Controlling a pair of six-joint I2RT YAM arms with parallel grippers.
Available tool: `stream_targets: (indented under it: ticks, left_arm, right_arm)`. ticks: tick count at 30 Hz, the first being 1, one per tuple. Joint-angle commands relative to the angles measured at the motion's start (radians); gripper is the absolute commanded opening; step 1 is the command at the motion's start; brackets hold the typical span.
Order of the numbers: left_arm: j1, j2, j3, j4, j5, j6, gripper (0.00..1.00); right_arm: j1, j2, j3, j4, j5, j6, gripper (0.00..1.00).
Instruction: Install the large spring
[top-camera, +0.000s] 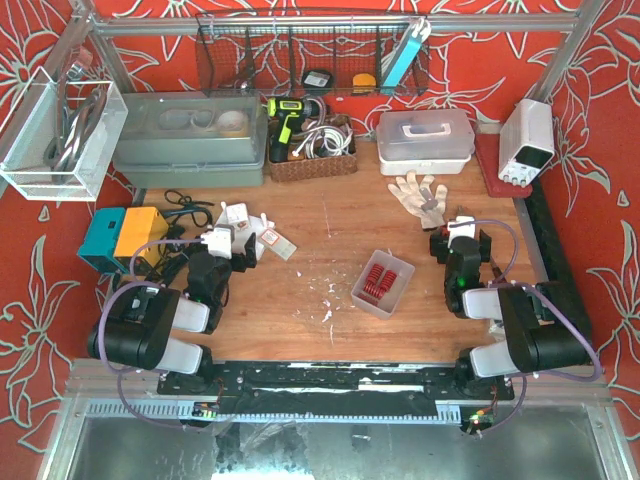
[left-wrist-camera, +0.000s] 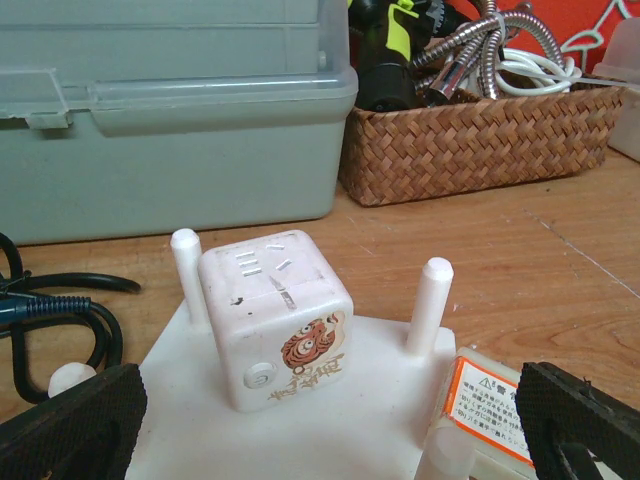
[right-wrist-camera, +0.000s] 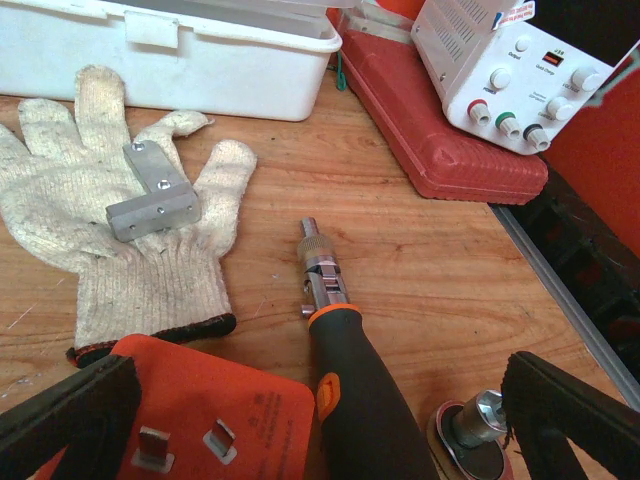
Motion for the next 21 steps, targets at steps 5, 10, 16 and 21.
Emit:
stream_targets:
  ticks: [5,10,16,21]
  left_arm:
    - [0.006,0.000,0.001,0.020,-0.003,0.013,1.00]
    - [0.004,0.000,0.004,0.019,-0.002,0.012,1.00]
    - [0.005,-0.003,0.000,0.025,-0.005,0.011,1.00]
    - [0.004,-0.177,0.040,-0.188,-0.002,-0.001,1.00]
  right_arm:
    - [-0.005,0.003,0.021,-0.008,0.016,0.014,0.99]
    - [-0.008,0.004,0.021,-0.009,0.017,0.014,0.99]
    - [-0.005,-0.018,0.011,0.018,0.015,0.006,0.99]
    - [-0.004,-0.278,0.146,-0.424,-0.051,0.007,0.99]
